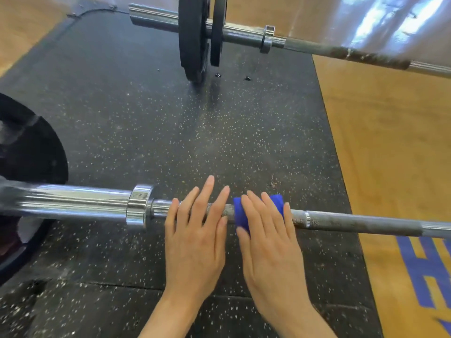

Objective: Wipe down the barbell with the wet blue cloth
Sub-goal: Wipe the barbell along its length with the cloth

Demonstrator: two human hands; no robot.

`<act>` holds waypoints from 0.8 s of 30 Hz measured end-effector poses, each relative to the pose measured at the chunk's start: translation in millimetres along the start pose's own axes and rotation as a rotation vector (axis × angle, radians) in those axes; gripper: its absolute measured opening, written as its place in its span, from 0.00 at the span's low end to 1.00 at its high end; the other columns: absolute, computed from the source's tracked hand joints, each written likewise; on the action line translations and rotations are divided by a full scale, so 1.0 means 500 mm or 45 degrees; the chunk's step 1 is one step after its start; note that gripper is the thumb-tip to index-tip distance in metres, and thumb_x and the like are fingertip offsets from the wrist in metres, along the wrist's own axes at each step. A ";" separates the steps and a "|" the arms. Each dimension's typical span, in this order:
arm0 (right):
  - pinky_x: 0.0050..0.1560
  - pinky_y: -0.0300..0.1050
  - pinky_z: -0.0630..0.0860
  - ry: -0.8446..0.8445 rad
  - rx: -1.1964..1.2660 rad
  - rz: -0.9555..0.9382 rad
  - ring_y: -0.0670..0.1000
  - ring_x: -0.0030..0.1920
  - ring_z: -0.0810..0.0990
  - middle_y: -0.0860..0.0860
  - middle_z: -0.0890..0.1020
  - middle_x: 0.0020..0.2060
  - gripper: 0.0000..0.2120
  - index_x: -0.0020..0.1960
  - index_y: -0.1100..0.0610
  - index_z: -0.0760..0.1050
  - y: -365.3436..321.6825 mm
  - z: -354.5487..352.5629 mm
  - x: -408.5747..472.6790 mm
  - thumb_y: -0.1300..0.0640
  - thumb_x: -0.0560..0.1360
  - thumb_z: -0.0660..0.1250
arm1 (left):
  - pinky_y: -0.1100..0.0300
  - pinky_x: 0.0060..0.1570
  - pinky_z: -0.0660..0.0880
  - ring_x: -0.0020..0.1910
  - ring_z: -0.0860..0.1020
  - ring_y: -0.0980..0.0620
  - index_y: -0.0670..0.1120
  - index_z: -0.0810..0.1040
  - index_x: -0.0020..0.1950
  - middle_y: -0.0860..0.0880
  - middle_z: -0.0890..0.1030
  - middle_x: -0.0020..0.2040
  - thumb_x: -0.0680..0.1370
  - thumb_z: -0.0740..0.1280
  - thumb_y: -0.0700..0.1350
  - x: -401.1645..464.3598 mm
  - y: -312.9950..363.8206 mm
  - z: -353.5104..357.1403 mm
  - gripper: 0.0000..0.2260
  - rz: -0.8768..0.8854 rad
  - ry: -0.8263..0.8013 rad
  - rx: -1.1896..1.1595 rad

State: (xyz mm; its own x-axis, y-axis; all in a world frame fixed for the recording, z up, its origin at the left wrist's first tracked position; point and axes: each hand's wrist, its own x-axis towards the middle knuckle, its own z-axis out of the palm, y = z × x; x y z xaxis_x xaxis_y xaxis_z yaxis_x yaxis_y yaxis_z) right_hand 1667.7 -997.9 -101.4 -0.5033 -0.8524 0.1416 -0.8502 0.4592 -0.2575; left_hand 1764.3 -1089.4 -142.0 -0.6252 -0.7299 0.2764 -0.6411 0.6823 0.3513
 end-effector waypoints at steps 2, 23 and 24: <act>0.76 0.57 0.58 -0.007 0.003 -0.016 0.56 0.69 0.76 0.52 0.80 0.65 0.20 0.67 0.59 0.76 0.011 0.008 -0.004 0.53 0.83 0.52 | 0.49 0.77 0.50 0.76 0.65 0.47 0.52 0.69 0.78 0.50 0.65 0.79 0.86 0.50 0.51 -0.019 0.004 -0.006 0.21 -0.016 -0.034 0.006; 0.71 0.60 0.65 -0.131 -0.030 -0.045 0.58 0.64 0.77 0.52 0.80 0.60 0.19 0.64 0.57 0.76 -0.011 -0.032 -0.127 0.52 0.82 0.52 | 0.50 0.75 0.56 0.79 0.63 0.49 0.49 0.68 0.78 0.52 0.66 0.79 0.86 0.49 0.50 -0.129 0.014 -0.058 0.22 -0.020 -0.108 0.046; 0.73 0.59 0.60 -0.084 -0.041 -0.051 0.58 0.70 0.73 0.54 0.77 0.66 0.22 0.70 0.60 0.73 -0.017 -0.029 -0.156 0.51 0.83 0.52 | 0.49 0.75 0.56 0.79 0.63 0.49 0.49 0.68 0.79 0.52 0.66 0.79 0.86 0.49 0.50 -0.136 0.016 -0.059 0.22 -0.027 -0.109 0.044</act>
State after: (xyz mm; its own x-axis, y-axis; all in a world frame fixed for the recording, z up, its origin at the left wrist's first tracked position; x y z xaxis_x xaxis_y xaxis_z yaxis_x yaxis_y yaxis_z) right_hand 1711.9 -931.3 -96.5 -0.4580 -0.8846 0.0873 -0.8747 0.4309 -0.2219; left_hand 1814.7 -1035.6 -131.3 -0.6460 -0.7391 0.1909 -0.6689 0.6686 0.3250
